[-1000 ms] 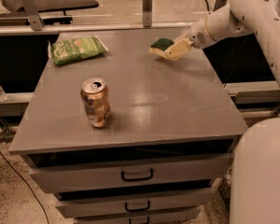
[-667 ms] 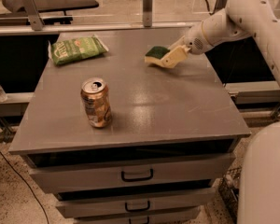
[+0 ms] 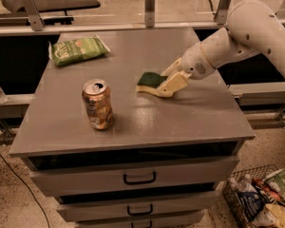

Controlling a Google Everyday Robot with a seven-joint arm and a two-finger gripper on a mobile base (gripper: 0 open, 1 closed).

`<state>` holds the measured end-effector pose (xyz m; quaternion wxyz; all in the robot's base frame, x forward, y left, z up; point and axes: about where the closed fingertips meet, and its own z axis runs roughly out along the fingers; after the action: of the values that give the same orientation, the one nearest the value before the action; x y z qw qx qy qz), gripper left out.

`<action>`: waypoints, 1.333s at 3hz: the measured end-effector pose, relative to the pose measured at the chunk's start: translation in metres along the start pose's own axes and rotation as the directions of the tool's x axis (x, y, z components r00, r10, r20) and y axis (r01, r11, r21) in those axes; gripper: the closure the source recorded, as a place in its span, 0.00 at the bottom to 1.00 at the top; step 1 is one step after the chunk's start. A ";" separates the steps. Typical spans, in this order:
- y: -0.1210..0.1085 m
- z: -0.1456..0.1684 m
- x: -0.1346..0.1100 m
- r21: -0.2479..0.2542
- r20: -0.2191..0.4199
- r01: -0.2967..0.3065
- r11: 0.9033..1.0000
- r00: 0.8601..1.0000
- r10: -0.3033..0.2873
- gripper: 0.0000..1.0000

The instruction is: Move sponge near orange can

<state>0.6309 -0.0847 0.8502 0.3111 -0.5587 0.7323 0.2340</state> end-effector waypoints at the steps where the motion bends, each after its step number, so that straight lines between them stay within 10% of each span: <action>1: 0.053 0.012 -0.002 -0.089 -0.004 0.039 0.995 0.999 -0.040 1.00; 3: 0.094 0.021 -0.020 -0.184 0.020 0.081 0.980 0.997 -0.079 1.00; 4: 0.099 0.025 -0.023 -0.215 0.013 0.080 0.973 0.997 -0.080 0.83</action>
Offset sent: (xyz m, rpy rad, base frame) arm -0.0959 0.0533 0.0008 0.0318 0.0589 0.1996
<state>0.5448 -0.0257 0.8491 0.2593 -0.6178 0.6789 0.3004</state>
